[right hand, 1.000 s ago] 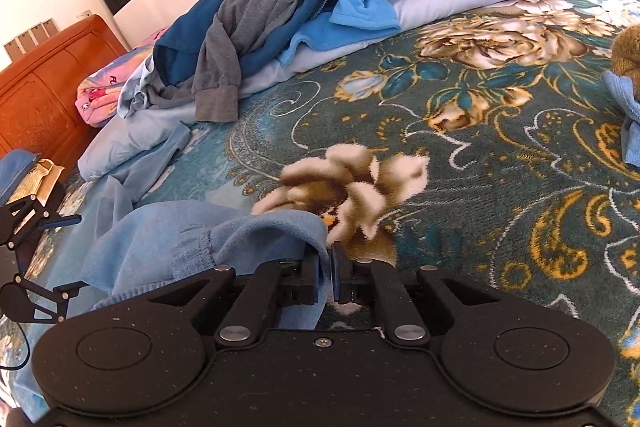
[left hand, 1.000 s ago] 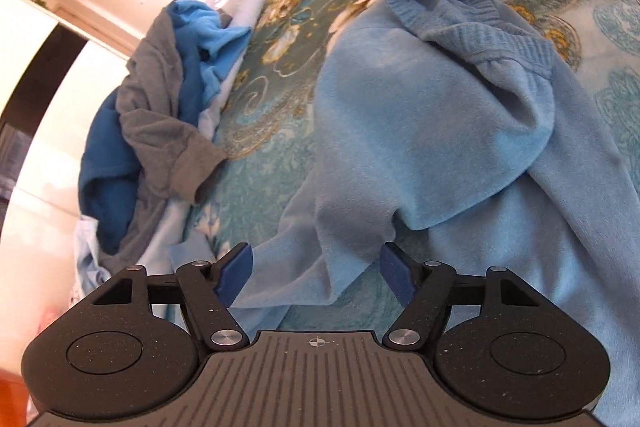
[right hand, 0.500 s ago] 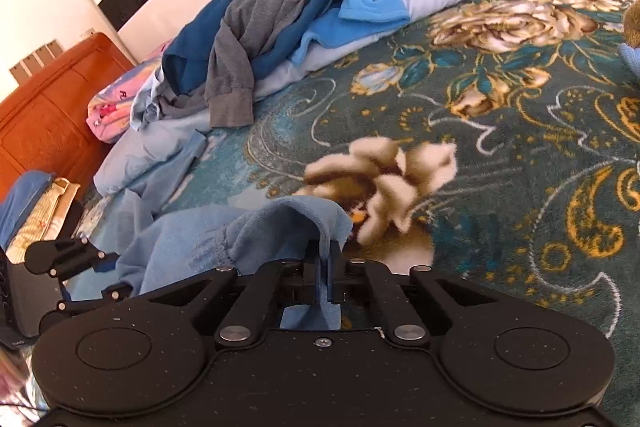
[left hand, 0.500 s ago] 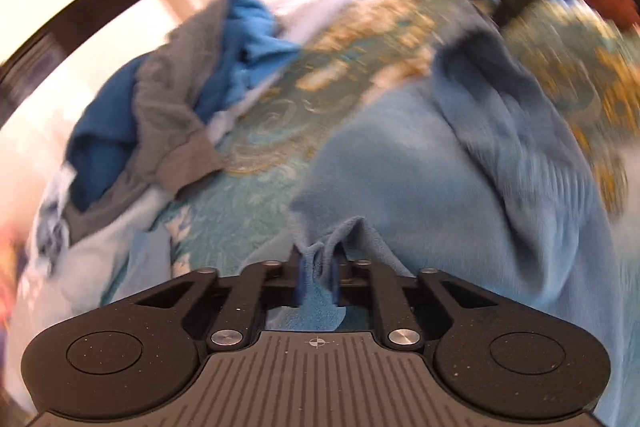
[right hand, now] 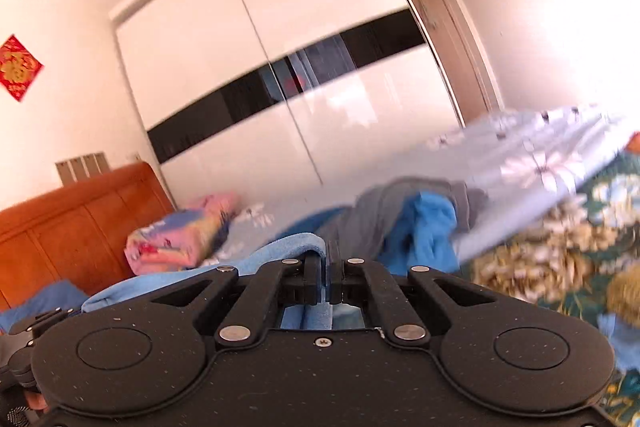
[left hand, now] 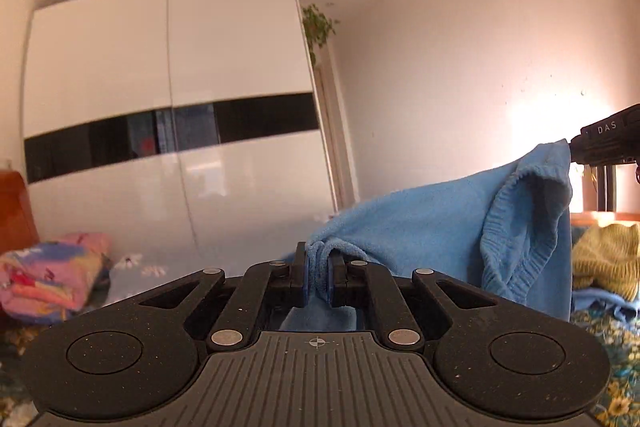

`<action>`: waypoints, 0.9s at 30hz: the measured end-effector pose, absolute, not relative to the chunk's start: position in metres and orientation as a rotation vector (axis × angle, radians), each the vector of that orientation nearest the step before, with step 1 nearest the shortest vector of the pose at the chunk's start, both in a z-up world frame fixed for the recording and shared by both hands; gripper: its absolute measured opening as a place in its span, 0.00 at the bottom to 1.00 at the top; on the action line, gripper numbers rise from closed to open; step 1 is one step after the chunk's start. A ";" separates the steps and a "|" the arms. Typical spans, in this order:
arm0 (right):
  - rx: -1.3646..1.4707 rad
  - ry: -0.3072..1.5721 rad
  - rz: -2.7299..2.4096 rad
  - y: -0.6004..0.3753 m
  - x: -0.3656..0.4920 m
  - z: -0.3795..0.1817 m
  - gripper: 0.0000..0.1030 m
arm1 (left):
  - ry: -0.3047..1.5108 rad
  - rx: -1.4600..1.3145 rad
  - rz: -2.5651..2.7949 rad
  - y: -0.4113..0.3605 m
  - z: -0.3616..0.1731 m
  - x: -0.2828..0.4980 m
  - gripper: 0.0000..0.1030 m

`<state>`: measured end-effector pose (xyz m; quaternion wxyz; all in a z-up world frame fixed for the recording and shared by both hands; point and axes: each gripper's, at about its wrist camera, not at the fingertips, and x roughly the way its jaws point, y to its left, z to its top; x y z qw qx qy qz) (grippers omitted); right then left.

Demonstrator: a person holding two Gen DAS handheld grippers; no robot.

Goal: Fold clothes

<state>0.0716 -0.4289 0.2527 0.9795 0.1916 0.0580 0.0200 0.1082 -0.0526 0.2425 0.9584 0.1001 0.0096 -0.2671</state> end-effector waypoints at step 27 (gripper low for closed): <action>0.131 -0.124 0.201 -0.367 -0.034 0.405 0.03 | -0.066 0.137 -0.569 0.019 0.304 -0.017 0.07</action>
